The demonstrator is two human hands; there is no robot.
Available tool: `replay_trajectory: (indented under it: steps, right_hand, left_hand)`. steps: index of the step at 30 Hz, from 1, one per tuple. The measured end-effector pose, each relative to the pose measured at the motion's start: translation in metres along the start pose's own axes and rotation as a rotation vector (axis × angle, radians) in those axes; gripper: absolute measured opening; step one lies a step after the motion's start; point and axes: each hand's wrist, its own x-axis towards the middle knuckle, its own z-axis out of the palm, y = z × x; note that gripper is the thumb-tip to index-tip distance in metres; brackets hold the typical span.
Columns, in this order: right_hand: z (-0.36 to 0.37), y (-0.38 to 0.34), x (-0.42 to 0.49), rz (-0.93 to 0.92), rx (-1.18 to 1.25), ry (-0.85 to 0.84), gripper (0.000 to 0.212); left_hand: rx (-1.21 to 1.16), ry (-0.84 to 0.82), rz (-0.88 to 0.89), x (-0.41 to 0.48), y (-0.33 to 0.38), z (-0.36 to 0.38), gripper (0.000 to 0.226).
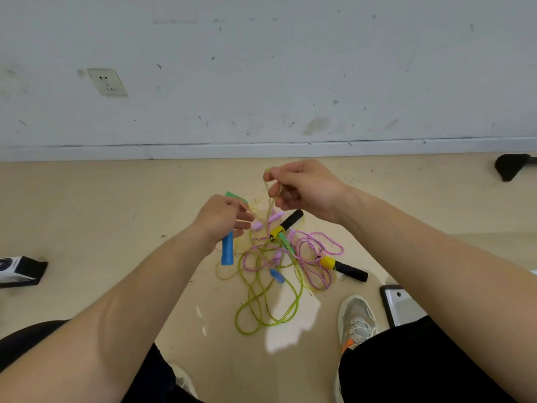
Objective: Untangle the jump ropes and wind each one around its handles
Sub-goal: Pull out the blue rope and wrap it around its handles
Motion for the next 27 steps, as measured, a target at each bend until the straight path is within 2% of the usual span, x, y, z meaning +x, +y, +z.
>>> replay_trajectory:
  steps: [5, 10, 14, 22, 25, 27]
  right_hand:
    - [0.008, -0.020, -0.010, -0.025, 0.183, -0.034, 0.029]
    - [0.007, -0.021, -0.011, -0.023, 0.286, 0.000, 0.023]
    - [-0.007, -0.019, -0.004, -0.052, 0.351, 0.135, 0.017]
    - [-0.047, -0.008, 0.003, -0.074, 0.347, 0.474, 0.019]
    - [-0.050, 0.000, 0.007, -0.009, 0.320, 0.521, 0.019]
    - [-0.044, 0.009, 0.008, 0.093, 0.203, 0.494, 0.017]
  left_hand:
    - [0.154, -0.007, 0.007, 0.002, -0.004, 0.008, 0.028]
    - [-0.136, -0.307, 0.021, -0.015, 0.001, 0.012, 0.024]
    - [-0.268, -0.442, -0.012, -0.020, 0.000, 0.013, 0.028]
    - [0.040, -0.505, 0.075, -0.024, -0.005, 0.008, 0.029]
    - [-0.123, -0.498, 0.041, -0.025, -0.001, 0.009, 0.028]
    - [-0.277, -0.470, 0.030, -0.027, 0.007, 0.011, 0.028]
